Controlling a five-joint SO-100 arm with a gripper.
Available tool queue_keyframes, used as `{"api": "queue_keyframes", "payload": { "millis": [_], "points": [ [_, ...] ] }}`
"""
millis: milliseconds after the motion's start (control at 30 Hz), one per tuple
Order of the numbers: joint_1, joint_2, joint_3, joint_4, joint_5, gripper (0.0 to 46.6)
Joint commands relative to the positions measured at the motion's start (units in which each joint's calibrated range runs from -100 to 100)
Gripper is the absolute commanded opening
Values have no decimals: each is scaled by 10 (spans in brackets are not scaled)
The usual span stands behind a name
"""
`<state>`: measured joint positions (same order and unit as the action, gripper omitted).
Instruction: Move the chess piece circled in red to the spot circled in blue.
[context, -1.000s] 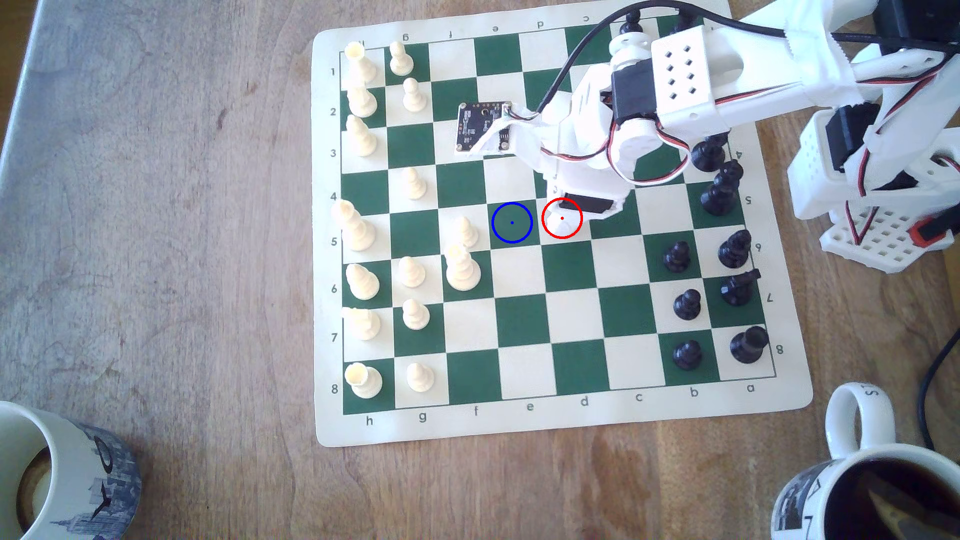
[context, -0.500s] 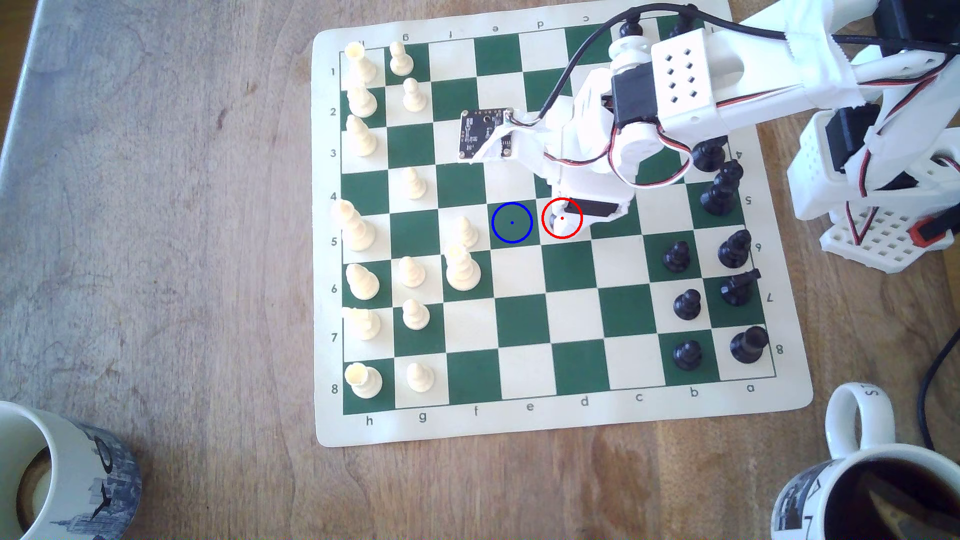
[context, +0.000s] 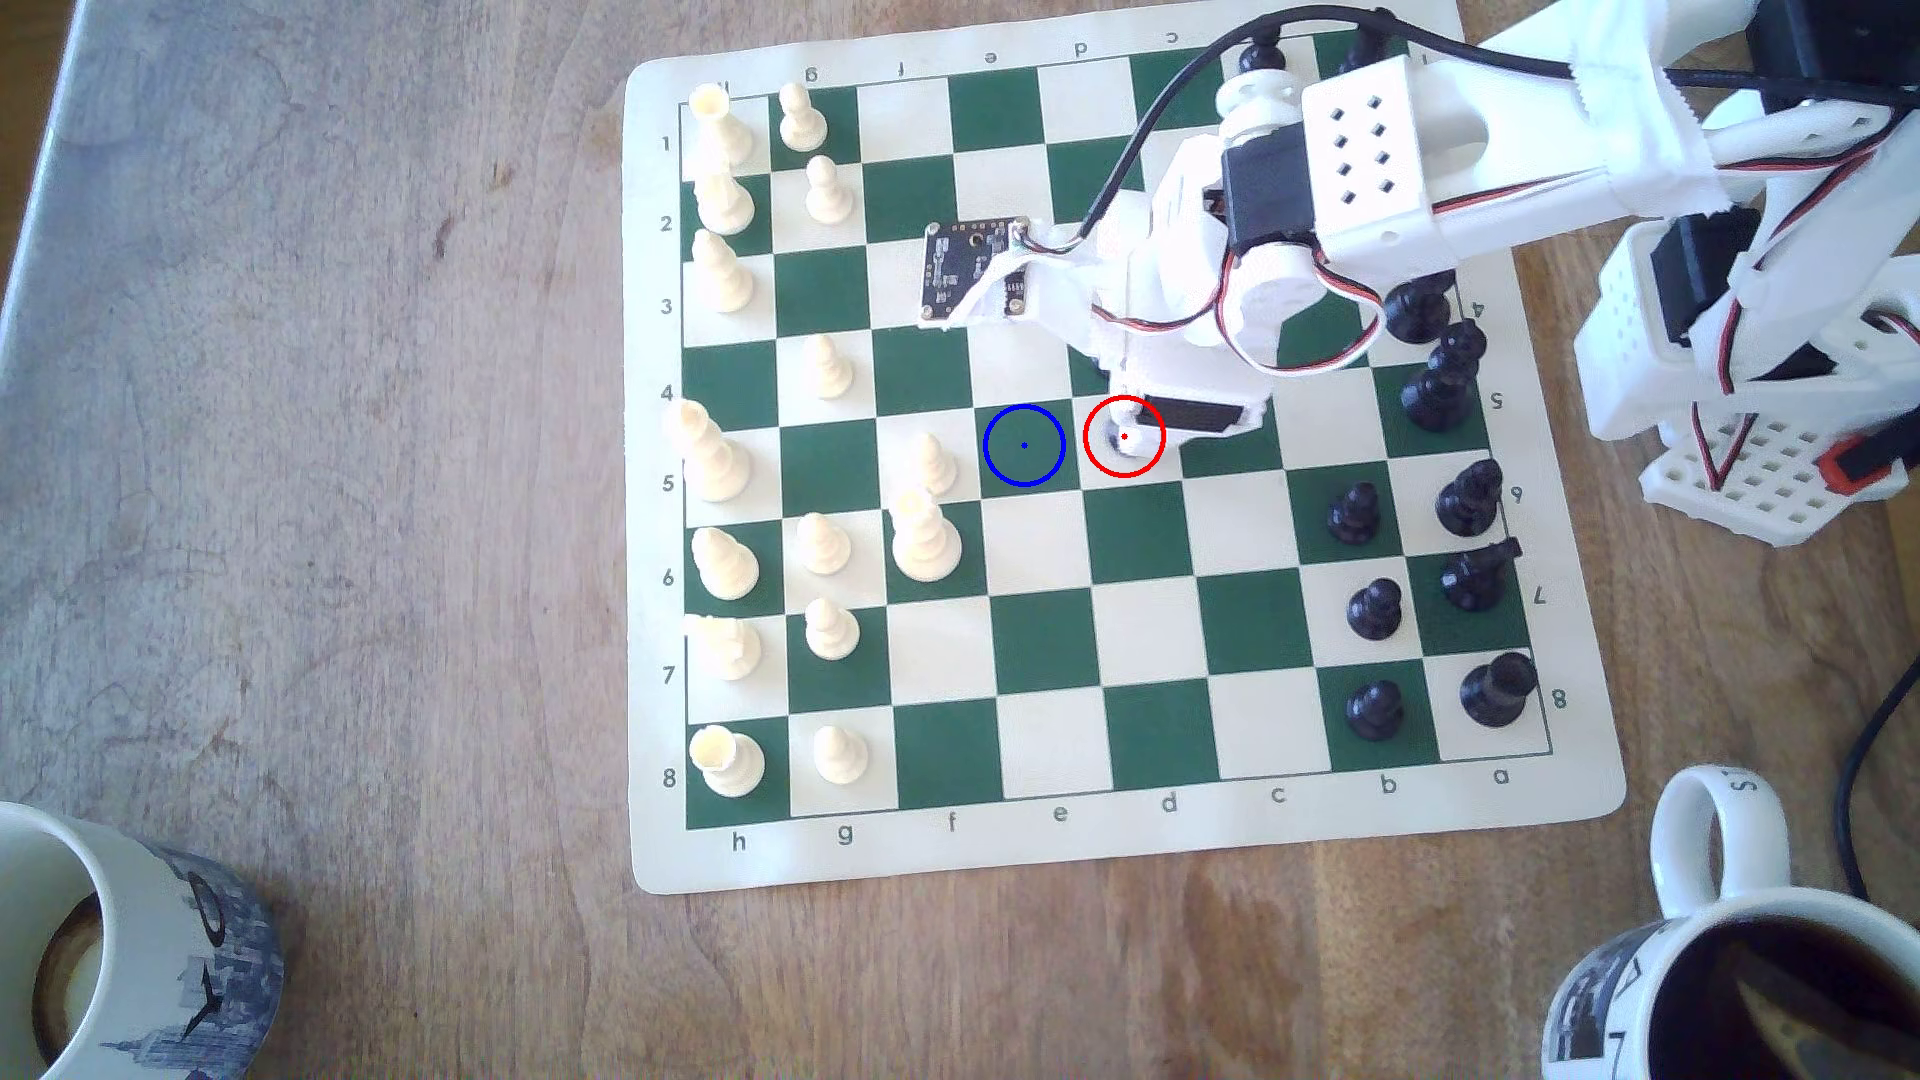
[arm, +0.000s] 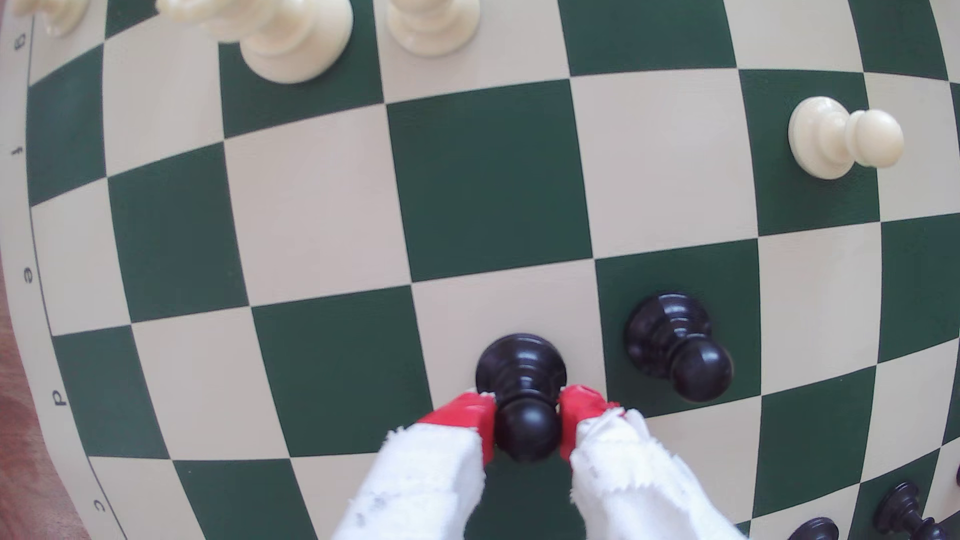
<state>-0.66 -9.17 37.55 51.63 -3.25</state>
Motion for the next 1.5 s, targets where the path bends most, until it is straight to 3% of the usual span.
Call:
{"api": "queue_keyframes", "payload": {
  "millis": [0,300,633,1467],
  "points": [
    [-3,-44,-59,24,-1,48],
    [-13,-60,-137,67,-5,38],
    [-9,93,-269,52,-7,36],
    [-5,169,-278,20,-4,34]
  ]
}}
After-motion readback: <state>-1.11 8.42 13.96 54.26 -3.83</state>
